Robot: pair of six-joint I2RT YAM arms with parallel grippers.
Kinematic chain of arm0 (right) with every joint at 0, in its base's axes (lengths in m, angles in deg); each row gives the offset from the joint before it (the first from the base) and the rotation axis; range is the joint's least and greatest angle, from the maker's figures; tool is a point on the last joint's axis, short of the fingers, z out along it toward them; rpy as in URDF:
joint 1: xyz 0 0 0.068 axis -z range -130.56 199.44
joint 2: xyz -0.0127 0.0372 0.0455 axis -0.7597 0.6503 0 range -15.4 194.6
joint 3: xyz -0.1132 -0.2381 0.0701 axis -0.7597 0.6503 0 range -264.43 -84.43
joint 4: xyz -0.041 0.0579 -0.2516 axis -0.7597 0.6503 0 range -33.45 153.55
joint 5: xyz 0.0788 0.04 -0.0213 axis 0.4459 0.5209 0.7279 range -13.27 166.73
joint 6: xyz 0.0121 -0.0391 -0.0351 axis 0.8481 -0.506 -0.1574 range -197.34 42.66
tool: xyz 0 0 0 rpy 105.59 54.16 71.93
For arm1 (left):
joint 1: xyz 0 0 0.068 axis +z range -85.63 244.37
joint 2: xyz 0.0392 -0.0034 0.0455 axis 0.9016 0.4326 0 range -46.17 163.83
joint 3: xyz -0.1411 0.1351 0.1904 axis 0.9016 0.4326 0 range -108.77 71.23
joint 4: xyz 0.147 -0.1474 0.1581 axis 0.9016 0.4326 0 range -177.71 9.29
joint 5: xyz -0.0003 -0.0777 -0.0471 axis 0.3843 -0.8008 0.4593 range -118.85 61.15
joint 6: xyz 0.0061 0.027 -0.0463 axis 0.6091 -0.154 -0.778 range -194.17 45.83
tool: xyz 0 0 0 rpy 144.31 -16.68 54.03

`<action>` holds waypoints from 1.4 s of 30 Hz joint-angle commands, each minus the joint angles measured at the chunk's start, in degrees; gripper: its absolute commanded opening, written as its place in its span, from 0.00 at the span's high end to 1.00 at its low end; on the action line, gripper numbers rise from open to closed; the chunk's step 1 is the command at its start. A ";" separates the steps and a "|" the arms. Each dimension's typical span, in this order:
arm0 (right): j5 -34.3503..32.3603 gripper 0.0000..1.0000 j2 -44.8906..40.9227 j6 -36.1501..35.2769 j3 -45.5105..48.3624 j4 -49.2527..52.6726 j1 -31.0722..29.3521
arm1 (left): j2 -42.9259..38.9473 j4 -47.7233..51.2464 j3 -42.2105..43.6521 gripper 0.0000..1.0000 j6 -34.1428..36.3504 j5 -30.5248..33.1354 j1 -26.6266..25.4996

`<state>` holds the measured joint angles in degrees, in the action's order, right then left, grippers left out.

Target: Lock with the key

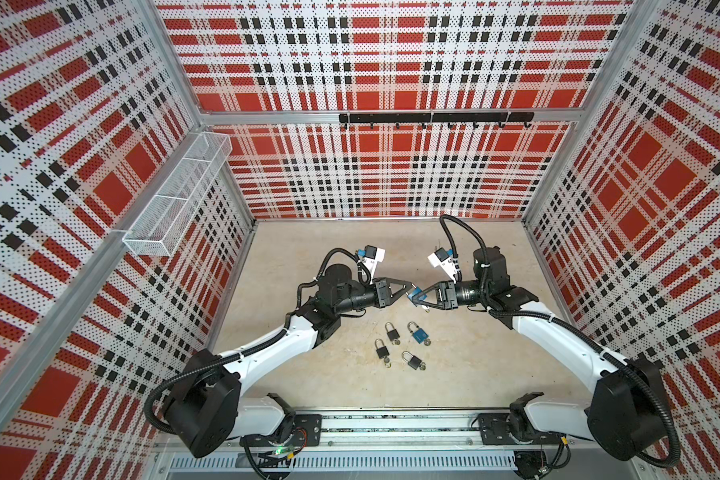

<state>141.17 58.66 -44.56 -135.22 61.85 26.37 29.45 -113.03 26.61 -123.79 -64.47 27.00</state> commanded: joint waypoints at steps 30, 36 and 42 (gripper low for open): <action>-5.12 0.73 -5.69 7.44 6.07 -15.93 1.12 | -3.50 -8.97 -0.03 1.00 -3.72 2.40 4.72; -5.38 0.70 -4.98 7.46 5.26 -16.02 1.67 | -3.49 -9.01 -0.11 1.00 -3.99 1.90 4.59; -5.21 0.75 -4.22 7.42 4.48 -16.36 1.78 | -3.30 -9.08 0.06 1.00 -4.10 1.71 4.62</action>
<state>136.04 54.05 -36.98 -129.23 48.89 27.94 27.35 -118.59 26.50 -126.87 -61.89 31.35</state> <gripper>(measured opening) 0.259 0.094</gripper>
